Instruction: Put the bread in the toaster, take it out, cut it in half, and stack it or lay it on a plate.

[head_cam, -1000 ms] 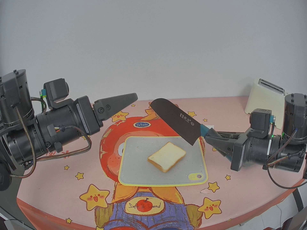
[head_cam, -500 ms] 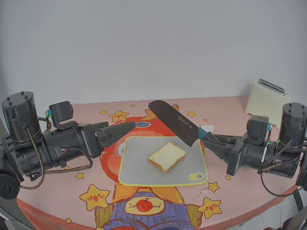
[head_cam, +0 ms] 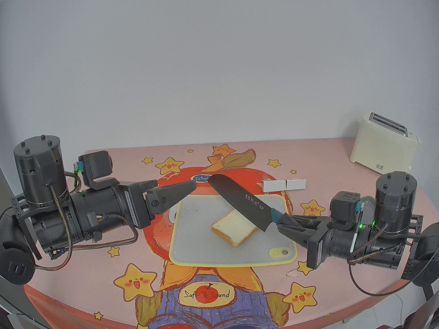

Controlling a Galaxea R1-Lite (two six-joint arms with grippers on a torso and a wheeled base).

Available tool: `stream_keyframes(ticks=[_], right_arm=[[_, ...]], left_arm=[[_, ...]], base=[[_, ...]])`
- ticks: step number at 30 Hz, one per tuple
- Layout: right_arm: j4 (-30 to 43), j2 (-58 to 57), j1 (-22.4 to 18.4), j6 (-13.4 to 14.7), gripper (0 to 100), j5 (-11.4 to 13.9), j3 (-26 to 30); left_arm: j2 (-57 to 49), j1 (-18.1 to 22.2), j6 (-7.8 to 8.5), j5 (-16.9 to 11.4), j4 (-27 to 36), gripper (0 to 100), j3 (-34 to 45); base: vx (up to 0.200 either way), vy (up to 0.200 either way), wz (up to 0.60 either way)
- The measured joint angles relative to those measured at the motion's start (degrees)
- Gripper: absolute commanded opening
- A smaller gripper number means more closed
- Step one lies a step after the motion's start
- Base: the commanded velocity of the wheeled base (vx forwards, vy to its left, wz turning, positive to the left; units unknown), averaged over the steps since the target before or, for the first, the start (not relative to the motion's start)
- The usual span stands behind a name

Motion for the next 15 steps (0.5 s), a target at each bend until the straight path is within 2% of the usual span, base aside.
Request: stream_keyframes(ticks=[5, 10, 15], right_arm=[[0.0, 0.9, 0.1, -0.1, 0, 0.0, 0.2], [-0.1, 2.0, 0.0, -0.2, 0, 0.0, 0.2], [-0.1, 2.6, 0.1, -0.3, 0, 0.0, 0.3]], left_arm=[[0.4, 0.0, 0.02, 0.0, -1.2, 100, 0.1], [1.2, 0.0, 0.0, 0.0, -6.1, 100, 1.3], [2.6, 0.0, 0.0, 0.1, -8.3, 100, 2.4]], base=[[0.0, 0.0, 0.0], [0.0, 0.0, 0.0], [0.0, 0.0, 0.0]])
